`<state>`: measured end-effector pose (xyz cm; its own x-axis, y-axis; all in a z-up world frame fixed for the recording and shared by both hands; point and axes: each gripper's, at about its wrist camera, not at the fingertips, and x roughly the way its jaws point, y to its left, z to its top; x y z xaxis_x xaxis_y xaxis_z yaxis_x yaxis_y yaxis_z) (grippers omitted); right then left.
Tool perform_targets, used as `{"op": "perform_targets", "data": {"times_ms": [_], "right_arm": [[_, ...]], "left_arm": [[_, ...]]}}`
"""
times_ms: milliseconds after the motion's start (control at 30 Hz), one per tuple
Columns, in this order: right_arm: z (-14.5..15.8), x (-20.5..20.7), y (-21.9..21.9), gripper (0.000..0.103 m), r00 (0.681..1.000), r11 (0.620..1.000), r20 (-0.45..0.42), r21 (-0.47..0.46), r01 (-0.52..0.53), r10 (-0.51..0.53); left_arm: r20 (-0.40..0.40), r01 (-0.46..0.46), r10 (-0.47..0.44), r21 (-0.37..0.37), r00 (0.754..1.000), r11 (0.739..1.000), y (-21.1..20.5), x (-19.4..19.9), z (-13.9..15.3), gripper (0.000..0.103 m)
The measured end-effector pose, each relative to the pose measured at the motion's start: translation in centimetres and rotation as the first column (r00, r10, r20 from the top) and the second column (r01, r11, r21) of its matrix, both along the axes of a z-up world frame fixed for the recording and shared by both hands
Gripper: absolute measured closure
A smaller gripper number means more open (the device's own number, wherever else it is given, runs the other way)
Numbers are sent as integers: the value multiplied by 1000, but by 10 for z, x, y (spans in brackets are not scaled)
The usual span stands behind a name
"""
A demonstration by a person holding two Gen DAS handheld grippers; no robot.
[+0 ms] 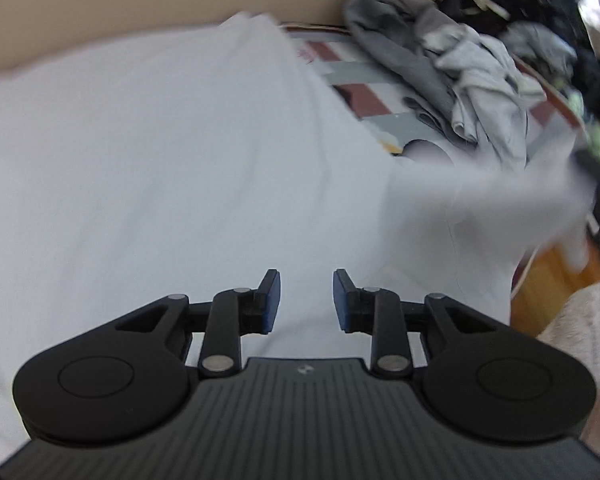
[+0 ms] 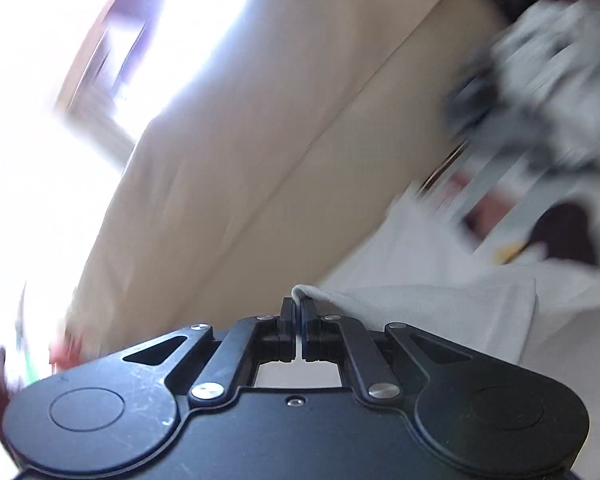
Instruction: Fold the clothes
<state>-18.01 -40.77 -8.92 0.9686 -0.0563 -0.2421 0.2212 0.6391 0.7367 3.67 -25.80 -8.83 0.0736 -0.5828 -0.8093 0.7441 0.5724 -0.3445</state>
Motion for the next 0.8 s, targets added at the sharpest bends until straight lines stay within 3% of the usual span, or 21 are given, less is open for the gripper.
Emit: {"op": "perform_targets", "data": {"times_ms": [67, 133, 233, 300, 400, 467, 533, 600, 633, 667, 733, 800], "right_arm": [[-16, 28, 26, 97, 978, 992, -188, -64, -107, 93], [-30, 50, 38, 94, 903, 976, -400, -80, -204, 156], [-28, 41, 23, 88, 896, 981, -405, 7, -194, 180], [-22, 29, 9, 53, 910, 985, -379, 57, -161, 171], [-4, -1, -19, 47, 962, 987, -244, 135, -91, 122], [11, -18, -36, 44, 979, 989, -191, 144, -44, 71], [25, -25, -44, 44, 944, 1000, -330, 4, 6, -5], [39, -32, -53, 44, 887, 989, -452, -142, 36, -98], [39, -27, -51, 44, 804, 970, -580, -245, -16, -133], [32, -19, -50, 44, 693, 948, -705, -301, -102, -149], [6, -13, -47, 44, 483, 919, -859, -314, -237, -169], [-8, -18, -52, 48, 465, 943, -876, -250, -220, -124]], "left_arm": [[-61, -52, 52, -6, 997, 999, 17, 5, -10, 75], [-80, -81, 83, 19, 993, 996, 29, 7, -19, 75], [-97, -93, 96, 30, 991, 995, 39, 8, -26, 75], [-119, -89, 89, 5, 989, 996, 42, 8, -28, 75], [-166, -85, 73, -62, 983, 994, 44, 9, -26, 67], [-170, -72, 53, -110, 984, 991, 41, 5, -22, 64], [-137, -27, 10, -128, 991, 991, 33, -4, -16, 64], [-55, 68, -75, -122, 996, 990, 23, -21, -6, 66], [0, 124, -124, -116, 992, 985, 20, -32, -1, 67], [59, 172, -166, -113, 984, 979, 16, -43, 4, 67], [106, 224, -213, -114, 971, 968, 11, -55, 9, 67], [116, 241, -227, -116, 967, 964, 9, -59, 9, 66]]}}
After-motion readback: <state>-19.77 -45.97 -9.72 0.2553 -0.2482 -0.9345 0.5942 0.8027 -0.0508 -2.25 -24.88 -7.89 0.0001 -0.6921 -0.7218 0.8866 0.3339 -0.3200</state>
